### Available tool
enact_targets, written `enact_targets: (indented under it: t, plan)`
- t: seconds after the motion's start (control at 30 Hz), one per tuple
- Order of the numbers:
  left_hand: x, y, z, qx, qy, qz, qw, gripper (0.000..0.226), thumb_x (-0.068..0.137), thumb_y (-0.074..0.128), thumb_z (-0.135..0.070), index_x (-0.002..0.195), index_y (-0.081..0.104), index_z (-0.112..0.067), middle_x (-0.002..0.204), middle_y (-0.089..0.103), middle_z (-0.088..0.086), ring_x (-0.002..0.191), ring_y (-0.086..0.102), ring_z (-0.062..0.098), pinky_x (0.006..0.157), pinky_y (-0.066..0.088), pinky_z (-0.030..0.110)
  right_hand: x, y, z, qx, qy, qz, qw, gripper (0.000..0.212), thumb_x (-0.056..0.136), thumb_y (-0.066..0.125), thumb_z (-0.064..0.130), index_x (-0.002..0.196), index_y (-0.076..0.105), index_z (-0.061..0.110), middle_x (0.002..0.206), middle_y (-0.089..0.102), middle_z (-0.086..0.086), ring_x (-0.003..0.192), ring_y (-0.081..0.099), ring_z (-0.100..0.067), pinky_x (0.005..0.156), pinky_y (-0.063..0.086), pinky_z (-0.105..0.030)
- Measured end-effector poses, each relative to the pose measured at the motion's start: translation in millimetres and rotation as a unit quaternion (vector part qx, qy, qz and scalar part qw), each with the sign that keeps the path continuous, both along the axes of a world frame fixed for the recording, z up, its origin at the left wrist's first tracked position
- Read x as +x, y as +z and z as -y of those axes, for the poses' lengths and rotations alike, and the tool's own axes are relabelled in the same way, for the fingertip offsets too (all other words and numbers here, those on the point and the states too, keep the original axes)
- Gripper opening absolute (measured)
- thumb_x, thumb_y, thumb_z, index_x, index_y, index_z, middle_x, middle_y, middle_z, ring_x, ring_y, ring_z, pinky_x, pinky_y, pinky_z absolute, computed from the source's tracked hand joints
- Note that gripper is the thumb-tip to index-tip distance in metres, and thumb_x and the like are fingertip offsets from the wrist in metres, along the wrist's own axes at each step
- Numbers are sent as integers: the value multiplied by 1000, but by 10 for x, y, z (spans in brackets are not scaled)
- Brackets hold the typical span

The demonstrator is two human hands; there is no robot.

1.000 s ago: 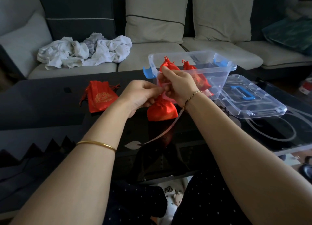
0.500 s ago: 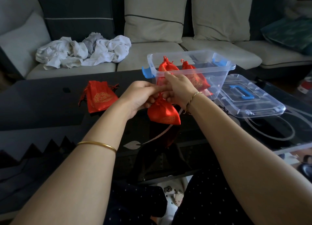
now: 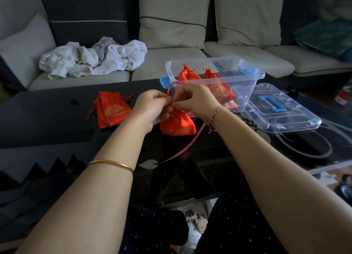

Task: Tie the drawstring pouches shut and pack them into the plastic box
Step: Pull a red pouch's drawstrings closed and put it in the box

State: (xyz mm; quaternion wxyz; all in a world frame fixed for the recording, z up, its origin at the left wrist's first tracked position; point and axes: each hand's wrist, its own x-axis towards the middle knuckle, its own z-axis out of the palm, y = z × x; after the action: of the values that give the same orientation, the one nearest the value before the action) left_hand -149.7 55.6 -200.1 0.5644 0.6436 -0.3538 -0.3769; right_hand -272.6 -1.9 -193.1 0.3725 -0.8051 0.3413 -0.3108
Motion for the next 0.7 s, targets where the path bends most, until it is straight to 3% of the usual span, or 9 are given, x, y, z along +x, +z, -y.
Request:
enact_targets:
  t: [0.3,0.43,0.57,0.7]
  plan:
    - [-39,72,-6,-2,56,-60,997,14,90,55,-4,77,59,-7,42,60,-1,37,56,4,39,44,16,52,-12,-40,-101,-18,-27,994,14,78,71,14,92,71,10,86,66,3,81,58,-6,79,49,-22]
    - [-14,97,-9,-15,75,-69,995,14,90,56,-3,77,58,-7,55,63,3,43,58,5,42,46,16,70,-10,-32,-113,-21,-34,993,11,82,66,13,90,73,8,89,70,-2,81,61,-9,77,50,-22]
    - [74,115,-24,-46,130,49,989,11,87,58,-3,94,57,-11,83,60,4,67,61,10,56,53,21,40,-67,48,24,-40,25,999,11,84,65,11,87,71,3,64,60,11,50,53,10,50,40,-3]
    - [6,150,-84,-111,65,245,961,11,79,65,-9,79,65,-20,81,60,-3,69,56,2,59,46,9,30,-91,97,110,-53,77,990,8,84,65,7,77,69,6,41,55,17,36,47,9,41,36,-5]
